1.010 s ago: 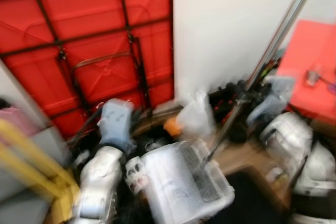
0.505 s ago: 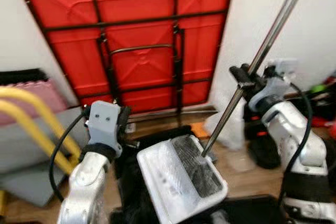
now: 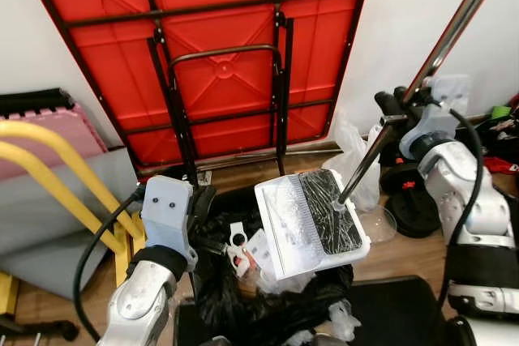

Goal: Sweep floor

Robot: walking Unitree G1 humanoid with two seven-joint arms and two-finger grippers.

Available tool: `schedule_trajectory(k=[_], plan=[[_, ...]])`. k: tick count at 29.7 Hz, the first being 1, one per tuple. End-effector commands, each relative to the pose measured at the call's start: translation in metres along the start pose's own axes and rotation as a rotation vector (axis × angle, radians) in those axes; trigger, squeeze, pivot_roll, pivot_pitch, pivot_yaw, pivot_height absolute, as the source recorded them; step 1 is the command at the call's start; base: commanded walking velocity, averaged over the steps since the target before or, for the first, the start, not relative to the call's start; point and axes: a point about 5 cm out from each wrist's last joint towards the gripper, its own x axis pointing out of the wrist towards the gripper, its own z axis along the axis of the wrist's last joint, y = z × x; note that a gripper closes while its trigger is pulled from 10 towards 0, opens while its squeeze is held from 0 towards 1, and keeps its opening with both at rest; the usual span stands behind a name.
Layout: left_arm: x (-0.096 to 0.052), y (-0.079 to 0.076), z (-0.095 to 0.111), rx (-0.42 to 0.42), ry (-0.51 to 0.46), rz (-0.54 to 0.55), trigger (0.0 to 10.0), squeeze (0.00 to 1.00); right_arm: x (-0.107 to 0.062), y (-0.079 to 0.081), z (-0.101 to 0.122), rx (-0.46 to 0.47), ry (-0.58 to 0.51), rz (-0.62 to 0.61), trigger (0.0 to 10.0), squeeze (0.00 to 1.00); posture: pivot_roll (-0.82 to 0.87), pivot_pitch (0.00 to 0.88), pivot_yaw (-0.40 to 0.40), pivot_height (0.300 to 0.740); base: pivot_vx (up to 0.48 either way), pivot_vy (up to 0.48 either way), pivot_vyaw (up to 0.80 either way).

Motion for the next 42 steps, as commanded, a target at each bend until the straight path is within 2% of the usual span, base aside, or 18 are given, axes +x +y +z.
schedule_trajectory(k=[1, 4, 9, 12, 13, 14, 17, 18, 20, 21, 22, 23, 24, 25, 28, 35, 40, 42], plan=[[-0.002, -0.008, 0.0, -0.017, 0.015, -0.089, 10.0, 0.0, 0.004, 0.0, 0.023, -0.042, -0.109, -0.002, 10.0, 0.0, -0.03, 0.202, 0.008, 0.74, 0.0, 0.0, 0.0], [-0.008, -0.017, 0.001, -0.056, 0.03, -0.146, 10.0, 0.0, 0.011, 0.004, 0.028, -0.082, -0.131, 0.011, 10.0, 0.0, -0.02, 0.213, 0.013, 0.74, 0.0, 0.0, 0.0], [-0.013, -0.02, 0.004, -0.025, 0.044, -0.17, 10.0, 0.0, 0.041, 0.031, 0.048, -0.213, -0.205, 0.074, 10.0, 0.0, 0.01, 0.233, 0.021, 0.74, 0.0, 0.0, 0.0], [-0.013, -0.02, 0.004, -0.025, 0.044, -0.17, 10.0, 0.0, 0.041, 0.031, 0.048, -0.213, -0.205, 0.074, 10.0, 0.0, 0.01, 0.233, 0.021, 0.74, 0.0, 0.0, 0.0], [-0.014, -0.02, 0.004, -0.022, 0.046, -0.169, 10.0, 0.0, 0.047, 0.038, 0.052, -0.243, -0.219, 0.09, 10.0, 0.0, 0.01, 0.239, 0.021, 0.74, 0.0, 0.0, 0.0], [-0.014, -0.02, 0.004, -0.022, 0.046, -0.169, 10.0, 0.0, 0.047, 0.038, 0.052, -0.243, -0.219, 0.09, 10.0, 0.0, 0.01, 0.239, 0.021, 0.74, 0.0, 0.0, 0.0], [-0.017, -0.021, 0.006, -0.013, 0.055, -0.167, 10.0, 0.0, 0.066, 0.082, 0.073, -0.458, -0.311, 0.214, 10.0, 0.0, 0.01, 0.249, 0.016, 0.74, 0.0, 0.0, 0.0], [-0.017, -0.021, 0.006, -0.013, 0.055, -0.167, 10.0, 0.0, 0.066, 0.082, 0.073, -0.458, -0.311, 0.214, 10.0, 0.0, 0.01, 0.249, 0.016, 0.74, 0.0, 0.0, 0.0], [-0.018, -0.021, 0.006, -0.018, 0.061, -0.162, 10.0, 0.0, 0.071, 0.122, 0.086, -0.52, -0.375, 0.311, 10.0, 0.0, 0.02, 0.251, 0.011, 0.74, 0.0, 0.0, 0.0], [-0.018, -0.021, 0.006, -0.018, 0.061, -0.162, 10.0, 0.0, 0.071, 0.122, 0.086, -0.52, -0.375, 0.311, 10.0, 0.0, 0.02, 0.251, 0.011, 0.74, 0.0, 0.0, 0.0], [-0.018, -0.021, 0.006, -0.019, 0.063, -0.161, 10.0, 0.0, 0.073, 0.135, 0.091, -0.535, -0.398, 0.342, 10.0, 0.0, 0.02, 0.251, 0.011, 0.74, 0.0, 0.0, 0.0], [-0.018, -0.021, 0.006, -0.019, 0.063, -0.161, 10.0, 0.0, 0.073, 0.135, 0.091, -0.535, -0.398, 0.342, 10.0, 0.0, 0.02, 0.251, 0.011, 0.74, 0.0, 0.0, 0.0], [-0.018, -0.021, 0.007, -0.016, 0.064, -0.16, 10.0, 0.0, 0.073, 0.148, 0.093, -0.552, -0.411, 0.38, 10.0, 0.0, 0.02, 0.253, 0.006, 0.74, 0.0, 0.0, 0.0], [-0.018, -0.021, 0.007, -0.016, 0.064, -0.16, 10.0, 0.0, 0.073, 0.148, 0.093, -0.552, -0.411, 0.38, 10.0, 0.0, 0.02, 0.253, 0.006, 0.74, 0.0, 0.0, 0.0], [-0.019, -0.023, 0.007, -0.017, 0.065, -0.157, 10.0, 0.0, 0.072, 0.174, 0.098, -0.612, -0.444, 0.46, 10.0, 0.0, 0.02, 0.259, -0.001, 0.74, 0.0, 0.0, 0.0], [-0.019, -0.024, 0.008, -0.027, 0.065, -0.156, 10.0, 0.0, 0.076, 0.182, 0.1, -0.653, -0.458, 0.456, 10.0, 0.0, 0.01, 0.26, -0.004, 0.74, 0.0, 0.0, 0.0], [-0.019, -0.025, 0.008, -0.03, 0.065, -0.158, 10.0, 0.0, 0.081, 0.175, 0.106, -0.643, -0.459, 0.405, 10.0, 0.0, 0.01, 0.261, -0.001, 0.74, 0.0, 0.0, 0.0], [-0.019, -0.025, 0.009, -0.031, 0.065, -0.159, 10.0, 0.0, 0.083, 0.169, 0.111, -0.61, -0.465, 0.383, 10.0, 0.0, 0.0, 0.259, -0.001, 0.74, 0.0, 0.0, 0.0]])
